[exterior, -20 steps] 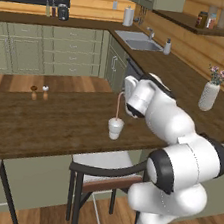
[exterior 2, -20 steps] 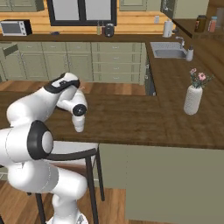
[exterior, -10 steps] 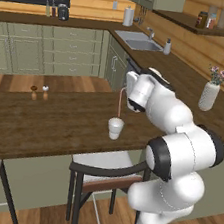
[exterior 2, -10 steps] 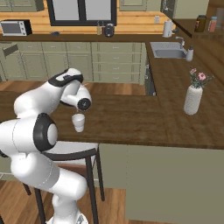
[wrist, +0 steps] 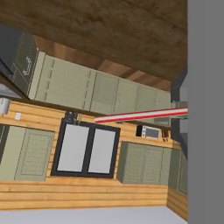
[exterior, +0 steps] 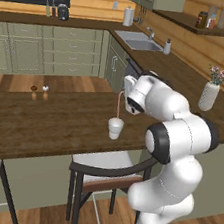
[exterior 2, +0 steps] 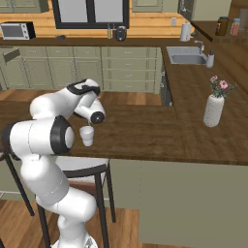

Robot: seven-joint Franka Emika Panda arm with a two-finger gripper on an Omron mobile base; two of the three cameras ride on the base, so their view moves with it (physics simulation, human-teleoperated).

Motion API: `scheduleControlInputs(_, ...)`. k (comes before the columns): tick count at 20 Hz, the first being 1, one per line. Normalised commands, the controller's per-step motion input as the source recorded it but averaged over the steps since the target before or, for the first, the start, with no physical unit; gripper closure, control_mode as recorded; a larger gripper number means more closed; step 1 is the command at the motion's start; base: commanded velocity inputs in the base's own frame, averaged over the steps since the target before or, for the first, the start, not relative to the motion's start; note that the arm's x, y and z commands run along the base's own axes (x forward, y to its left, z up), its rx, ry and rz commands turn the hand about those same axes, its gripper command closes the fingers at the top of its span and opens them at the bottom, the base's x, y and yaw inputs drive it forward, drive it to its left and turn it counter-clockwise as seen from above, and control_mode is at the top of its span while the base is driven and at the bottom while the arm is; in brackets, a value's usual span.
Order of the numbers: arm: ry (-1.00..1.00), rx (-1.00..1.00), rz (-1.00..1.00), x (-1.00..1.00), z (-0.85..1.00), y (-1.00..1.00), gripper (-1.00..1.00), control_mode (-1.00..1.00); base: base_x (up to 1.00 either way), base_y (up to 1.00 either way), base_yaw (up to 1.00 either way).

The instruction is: Take a straw from the drawer in front and place it inside the glass cup on the dining counter.

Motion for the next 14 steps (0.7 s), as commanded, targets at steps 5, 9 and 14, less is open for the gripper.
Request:
scheduleControlInputs(5,0.00,0.00,0.00,0.05,-0.38,0.00,1.00,-1.00,0.00,0.00,0.00)
scheduleControlInputs(9,0.00,0.00,0.00,0.17,-0.34,0.00,1.00,-1.00,0.00,0.00,0.00)
scheduleControlInputs(14,0.00,0.00,0.00,0.03,-0.26,0.00,1.00,-1.00,0.00,0.00,0.00)
